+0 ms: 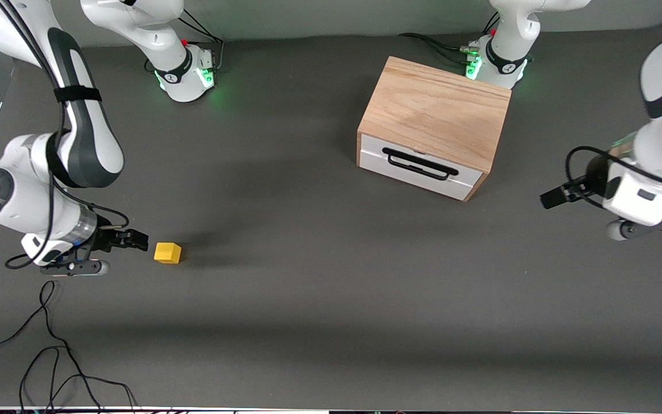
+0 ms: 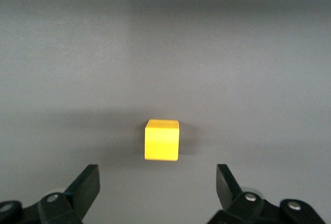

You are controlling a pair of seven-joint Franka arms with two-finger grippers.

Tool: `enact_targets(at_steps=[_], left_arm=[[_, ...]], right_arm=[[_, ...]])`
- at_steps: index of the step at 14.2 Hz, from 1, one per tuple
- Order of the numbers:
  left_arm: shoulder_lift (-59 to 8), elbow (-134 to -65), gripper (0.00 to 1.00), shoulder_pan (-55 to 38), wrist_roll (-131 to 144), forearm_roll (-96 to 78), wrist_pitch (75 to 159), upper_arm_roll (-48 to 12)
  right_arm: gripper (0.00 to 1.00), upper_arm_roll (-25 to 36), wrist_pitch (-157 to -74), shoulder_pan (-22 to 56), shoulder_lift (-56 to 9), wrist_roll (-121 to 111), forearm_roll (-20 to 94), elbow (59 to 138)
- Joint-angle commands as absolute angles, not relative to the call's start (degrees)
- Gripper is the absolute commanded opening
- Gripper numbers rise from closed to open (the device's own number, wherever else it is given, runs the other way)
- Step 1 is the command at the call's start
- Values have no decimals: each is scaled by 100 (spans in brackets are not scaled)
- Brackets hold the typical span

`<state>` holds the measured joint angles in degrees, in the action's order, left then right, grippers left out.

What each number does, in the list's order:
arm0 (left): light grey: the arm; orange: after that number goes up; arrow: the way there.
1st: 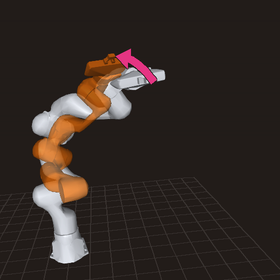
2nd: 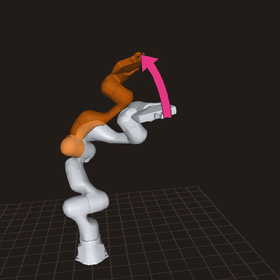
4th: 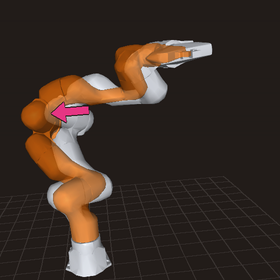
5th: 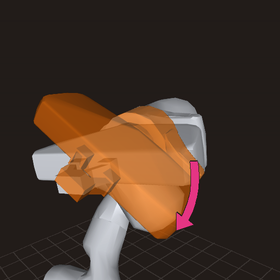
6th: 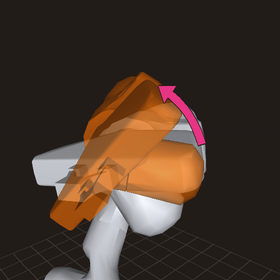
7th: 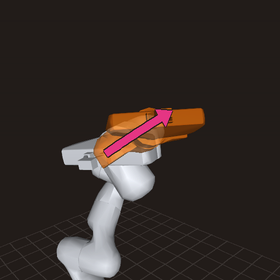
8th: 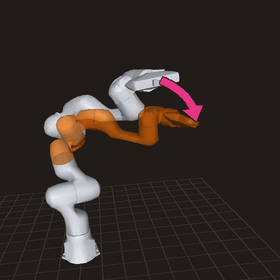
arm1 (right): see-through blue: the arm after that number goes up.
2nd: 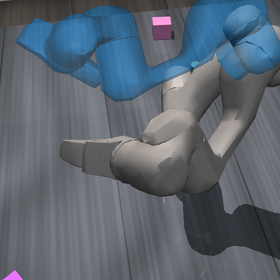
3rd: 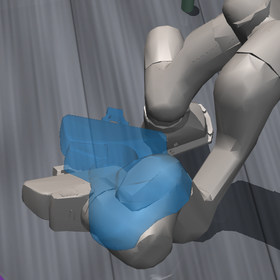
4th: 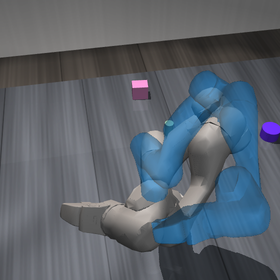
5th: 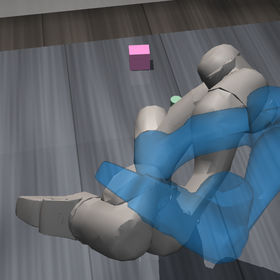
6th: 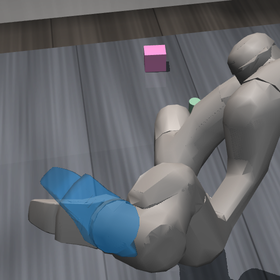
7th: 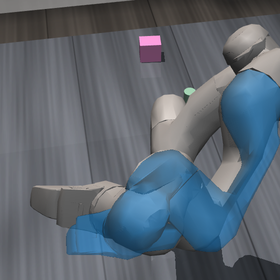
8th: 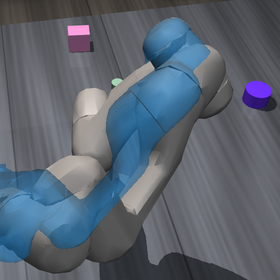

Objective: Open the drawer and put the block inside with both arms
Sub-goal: 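Grasp the yellow cube with the right gripper while the left gripper grips the handle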

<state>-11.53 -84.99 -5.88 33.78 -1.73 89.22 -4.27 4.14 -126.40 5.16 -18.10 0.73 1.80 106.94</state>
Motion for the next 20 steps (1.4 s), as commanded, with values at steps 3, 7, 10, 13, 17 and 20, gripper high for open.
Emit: enact_targets(at_steps=[3, 7, 10, 13, 17, 20], left_arm=[[-1554, -8394, 99, -1554, 5919, -211, 8947, -413], [-2047, -8385, 99, -2160, 7783, -202, 9561, -422], [-2416, -8420, 99, -2407, 8436, -254, 9729, -422], [-2461, -8761, 99, -2566, 8683, -316, 9642, -422], [-2399, -9245, 99, -2645, 8911, -421, 9562, -422], [-2408, -9606, 99, -2830, 9096, -422, 9703, -422]], right_arm=[[100, 396, -13708, 492, -2240, 9, 114, 10994], [100, 396, -14229, 483, -2460, 9, 114, 11232], [100, 396, -14518, 492, -2592, 9, 114, 11416], [100, 396, -14914, 501, -2777, 9, 114, 11584], [100, 387, -15100, 553, -2883, 9, 114, 11698], [100, 387, -15117, 571, -2892, 9, 114, 11742]])
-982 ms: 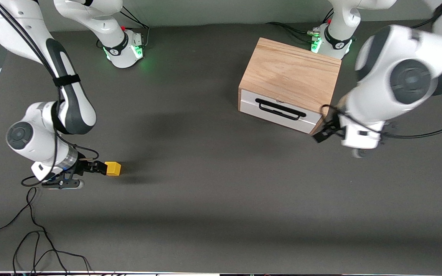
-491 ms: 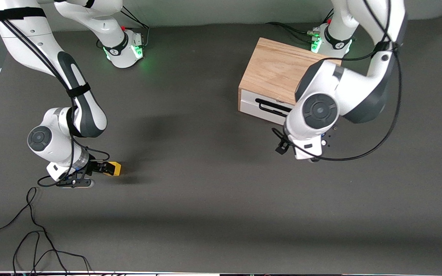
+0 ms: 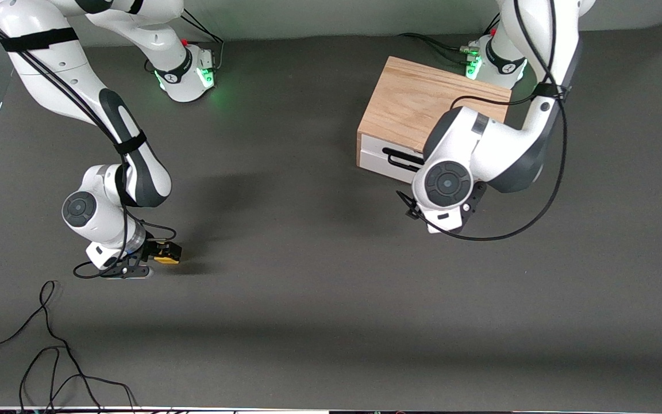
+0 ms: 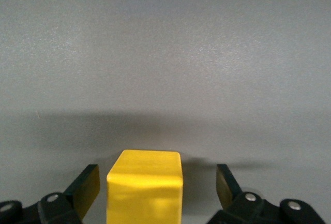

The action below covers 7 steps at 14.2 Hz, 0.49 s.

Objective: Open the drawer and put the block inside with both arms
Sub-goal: 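Grasp the yellow cube with the right gripper while the left gripper grips the handle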

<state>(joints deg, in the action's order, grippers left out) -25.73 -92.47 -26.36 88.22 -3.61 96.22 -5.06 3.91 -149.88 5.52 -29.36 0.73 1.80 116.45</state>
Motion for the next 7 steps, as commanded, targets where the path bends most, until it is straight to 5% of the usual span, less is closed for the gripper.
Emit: enact_targets(at_steps=[1, 7], left_arm=[[-2400, -9693, 99, -2830, 9123, -431, 9755, -422], [-2109, -10555, 99, -2830, 9114, -422, 10388, -431]], right_arm=[[100, 387, -15126, 571, -2892, 17, 114, 11751], [89, 378, -15108, 571, -2883, -26, 114, 11795]])
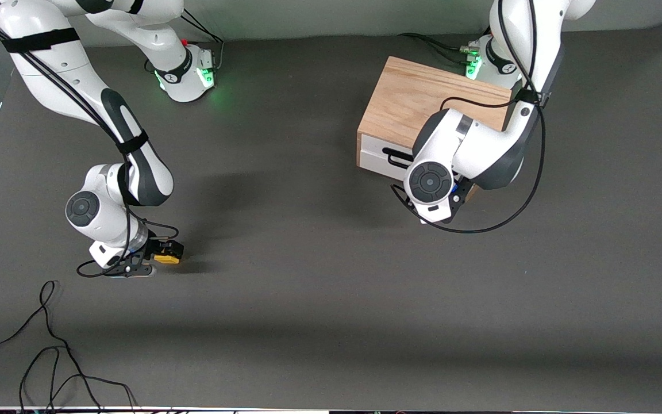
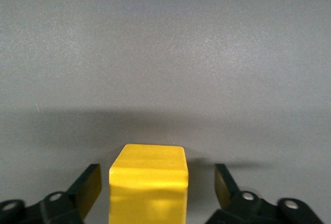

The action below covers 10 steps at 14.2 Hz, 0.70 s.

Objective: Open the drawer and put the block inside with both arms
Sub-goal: 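Grasp the yellow cube with the right gripper while the left gripper grips the handle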

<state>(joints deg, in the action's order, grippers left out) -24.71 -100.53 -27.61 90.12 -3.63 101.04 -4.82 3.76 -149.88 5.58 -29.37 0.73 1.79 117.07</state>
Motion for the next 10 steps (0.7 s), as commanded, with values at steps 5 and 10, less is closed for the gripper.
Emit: enact_targets(at_steps=[5, 10], left_arm=[[-2101, -10538, 97, -2848, 9106, -422, 10589, -431], [-2408, -10521, 98, -2961, 9105, -413, 11303, -483]], right_arm=[[85, 378, -15056, 571, -2848, -61, 114, 11795], [53, 387, -15047, 571, -2821, -70, 114, 11769]])
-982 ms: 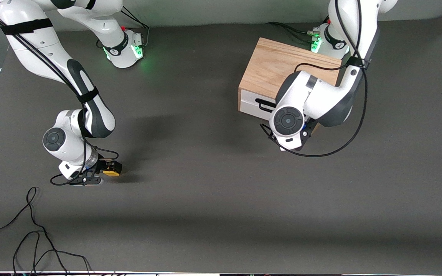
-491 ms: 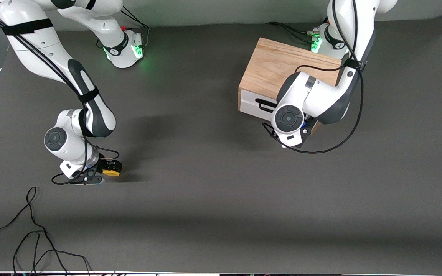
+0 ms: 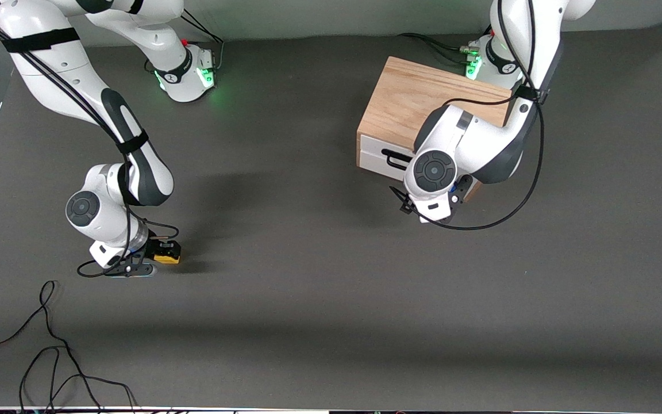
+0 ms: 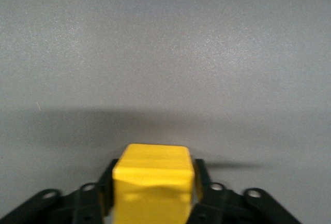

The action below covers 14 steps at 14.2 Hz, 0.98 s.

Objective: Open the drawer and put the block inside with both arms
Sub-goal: 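Lift the yellow cube with the right gripper while the left gripper holds the handle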

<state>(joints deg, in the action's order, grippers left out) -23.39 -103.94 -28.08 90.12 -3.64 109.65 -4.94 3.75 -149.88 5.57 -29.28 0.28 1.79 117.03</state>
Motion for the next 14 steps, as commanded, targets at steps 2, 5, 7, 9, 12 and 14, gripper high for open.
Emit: enact_targets(at_steps=[2, 5, 7, 9, 12, 14], left_arm=[[-2347, -10521, 97, -2901, 9036, -404, 11137, -483], [-2259, -10337, 92, -2892, 9035, -396, 10951, -483], [-2180, -10187, 91, -2944, 9035, -317, 10951, -483], [-2136, -10020, 94, -2953, 9026, -150, 10986, -483], [-2179, -9958, 97, -2971, 9026, 176, 11048, -492], [-2206, -10002, 97, -2971, 9009, 176, 10952, -492]], right_arm=[[50, 387, -15047, 571, -2821, -70, 114, 11751], [46, 378, -15047, 580, -2760, -53, 114, 11716], [46, 378, -14925, 580, -2629, -53, 105, 11681], [44, 378, -14408, 580, -2514, -53, 105, 11374], [42, 378, -13730, 580, -2303, -53, 105, 11014], [40, 378, -13361, 580, -2215, -44, 105, 10785]])
